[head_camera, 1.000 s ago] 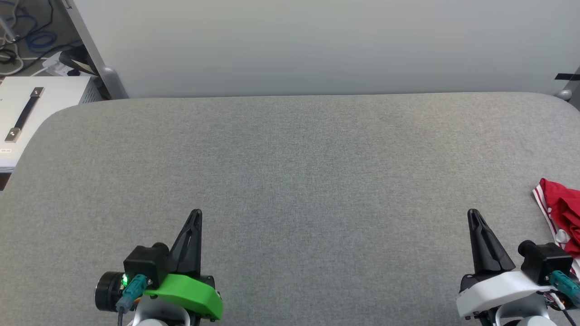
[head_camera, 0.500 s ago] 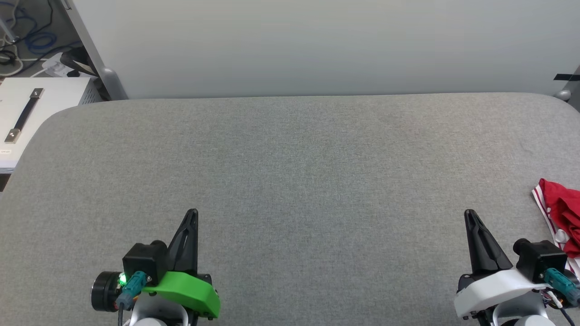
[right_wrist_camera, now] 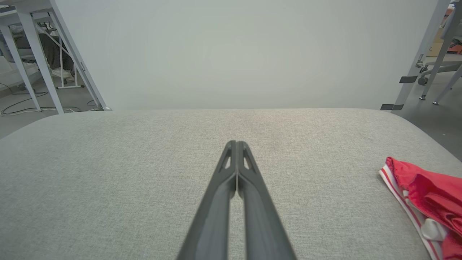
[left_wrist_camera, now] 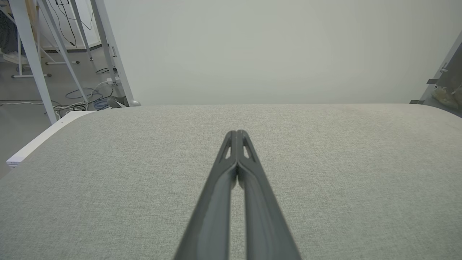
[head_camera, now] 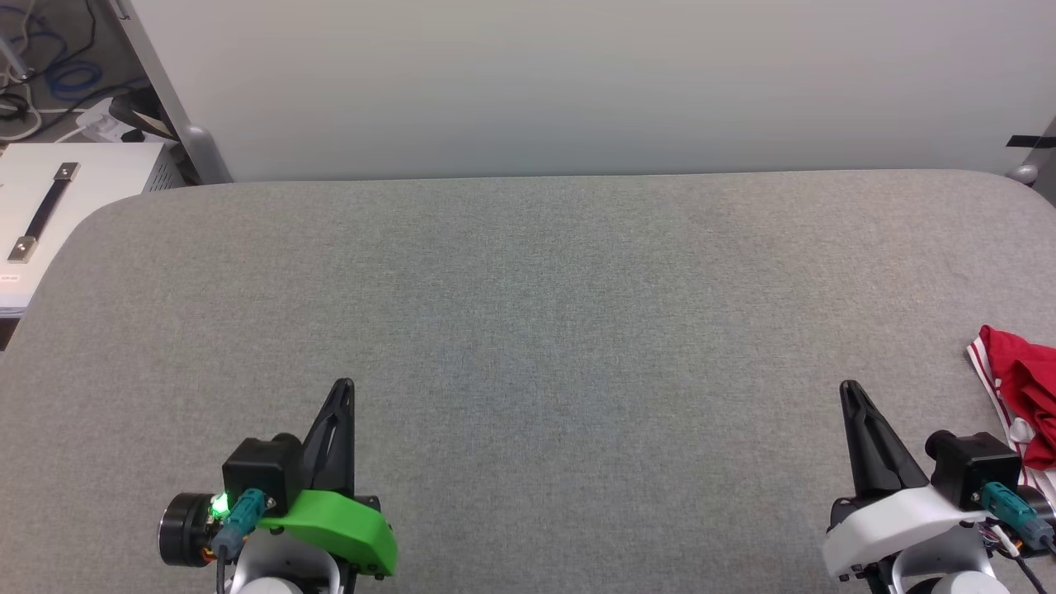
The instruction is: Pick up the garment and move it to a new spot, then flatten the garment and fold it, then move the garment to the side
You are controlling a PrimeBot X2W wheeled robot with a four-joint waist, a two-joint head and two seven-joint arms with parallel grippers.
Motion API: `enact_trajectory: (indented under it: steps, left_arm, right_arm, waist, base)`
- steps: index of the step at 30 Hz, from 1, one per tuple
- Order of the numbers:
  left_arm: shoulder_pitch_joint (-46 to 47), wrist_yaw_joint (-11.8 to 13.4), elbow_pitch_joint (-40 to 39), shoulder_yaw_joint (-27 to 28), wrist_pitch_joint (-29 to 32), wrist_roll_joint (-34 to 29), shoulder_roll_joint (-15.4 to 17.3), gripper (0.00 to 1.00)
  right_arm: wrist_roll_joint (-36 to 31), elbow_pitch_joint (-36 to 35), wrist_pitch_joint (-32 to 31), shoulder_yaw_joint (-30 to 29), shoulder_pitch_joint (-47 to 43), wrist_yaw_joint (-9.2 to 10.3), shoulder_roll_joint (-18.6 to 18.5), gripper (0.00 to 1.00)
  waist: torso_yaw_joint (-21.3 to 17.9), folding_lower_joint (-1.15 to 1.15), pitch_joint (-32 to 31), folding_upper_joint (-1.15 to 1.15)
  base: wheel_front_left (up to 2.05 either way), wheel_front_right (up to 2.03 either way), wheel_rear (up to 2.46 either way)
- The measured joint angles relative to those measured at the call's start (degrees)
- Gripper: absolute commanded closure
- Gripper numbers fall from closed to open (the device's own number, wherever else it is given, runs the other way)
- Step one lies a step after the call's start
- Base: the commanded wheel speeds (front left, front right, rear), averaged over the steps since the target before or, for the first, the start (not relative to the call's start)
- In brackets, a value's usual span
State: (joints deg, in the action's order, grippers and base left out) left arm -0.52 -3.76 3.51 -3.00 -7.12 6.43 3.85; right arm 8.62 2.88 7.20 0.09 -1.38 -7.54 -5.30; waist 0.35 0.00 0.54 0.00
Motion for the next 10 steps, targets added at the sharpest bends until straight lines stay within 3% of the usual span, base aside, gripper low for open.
enact_trajectory:
  steps: [10]
  left_arm:
    - [0.01,0.56,-0.49,0.48,1.16,-1.03,-0.15,1.0]
  right_arm:
    - [-1.23,-0.49,-1.23,0.0,0.06,0.0,0.48,1.0]
  waist:
    - [-0.06,0.0,-0.09,0.0]
  base:
    - [0.0,0.0,0.0]
